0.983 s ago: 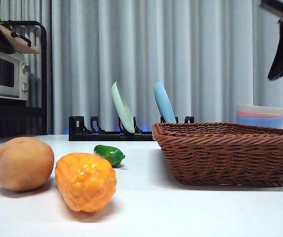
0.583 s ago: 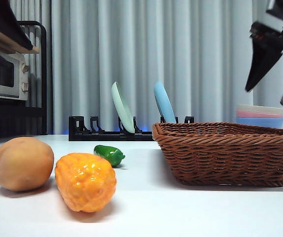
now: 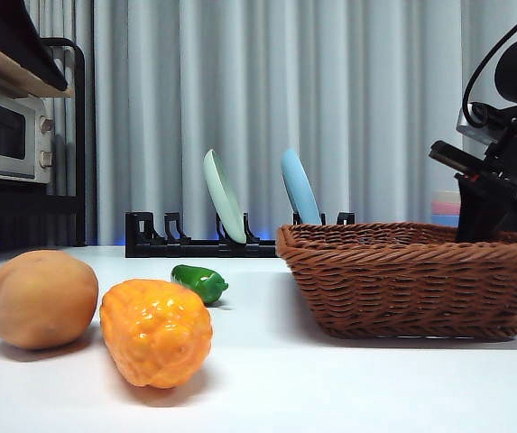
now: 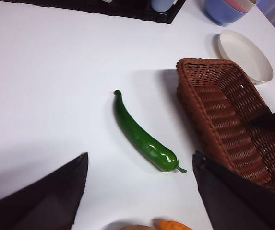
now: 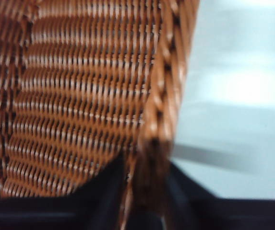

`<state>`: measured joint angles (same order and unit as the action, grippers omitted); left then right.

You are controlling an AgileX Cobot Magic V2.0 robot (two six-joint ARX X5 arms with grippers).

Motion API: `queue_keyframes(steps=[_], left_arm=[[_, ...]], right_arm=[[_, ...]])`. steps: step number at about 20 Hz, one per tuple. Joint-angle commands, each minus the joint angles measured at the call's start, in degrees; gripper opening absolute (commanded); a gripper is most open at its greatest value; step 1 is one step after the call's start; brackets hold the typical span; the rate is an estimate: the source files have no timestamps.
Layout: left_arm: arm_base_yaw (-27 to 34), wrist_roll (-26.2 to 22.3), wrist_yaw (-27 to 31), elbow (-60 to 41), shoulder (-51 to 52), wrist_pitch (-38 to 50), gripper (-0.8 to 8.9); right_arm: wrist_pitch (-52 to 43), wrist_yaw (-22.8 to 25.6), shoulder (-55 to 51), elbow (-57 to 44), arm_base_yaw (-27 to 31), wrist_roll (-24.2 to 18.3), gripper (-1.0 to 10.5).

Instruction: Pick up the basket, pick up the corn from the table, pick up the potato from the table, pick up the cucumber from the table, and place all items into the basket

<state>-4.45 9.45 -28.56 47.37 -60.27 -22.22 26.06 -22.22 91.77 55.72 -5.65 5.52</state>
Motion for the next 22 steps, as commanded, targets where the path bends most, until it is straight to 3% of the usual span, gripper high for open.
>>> queue_keyframes(steps=[1, 5, 10, 15, 17, 22], left_arm=[[-1.51, -0.22, -0.07, 0.85, -2.45, 0.20, 3.73], [-6.38, 0.35, 0.44, 6.14, -10.58, -0.61, 3.82], [-13.22, 2.99, 5.60, 17.57, -26.86, -6.21, 3.82], [-18.82, 5.86, 13.86, 26.95, -40.44, -9.35, 3.82], [-20.04, 6.97, 17.77, 29.86, -44.57, -11.30, 3.82], [-20.33, 8.87, 18.99, 31.50, -50.56, -10.60, 3.81]], right_arm=[[0.07, -0.28, -1.25, 1.20, 0.22, 2.10, -0.1], [4.17, -0.52, -3.41, 6.25, 1.11, 2.62, -0.1], [6.29, -4.48, -5.18, 13.73, 3.39, 3.08, -0.1], [9.25, -4.87, -5.64, 18.71, 5.77, 3.43, -0.1], [9.40, -4.87, -5.77, 19.04, 6.19, 3.43, -0.1], [9.60, -4.85, -5.77, 19.04, 6.47, 3.34, -0.1]])
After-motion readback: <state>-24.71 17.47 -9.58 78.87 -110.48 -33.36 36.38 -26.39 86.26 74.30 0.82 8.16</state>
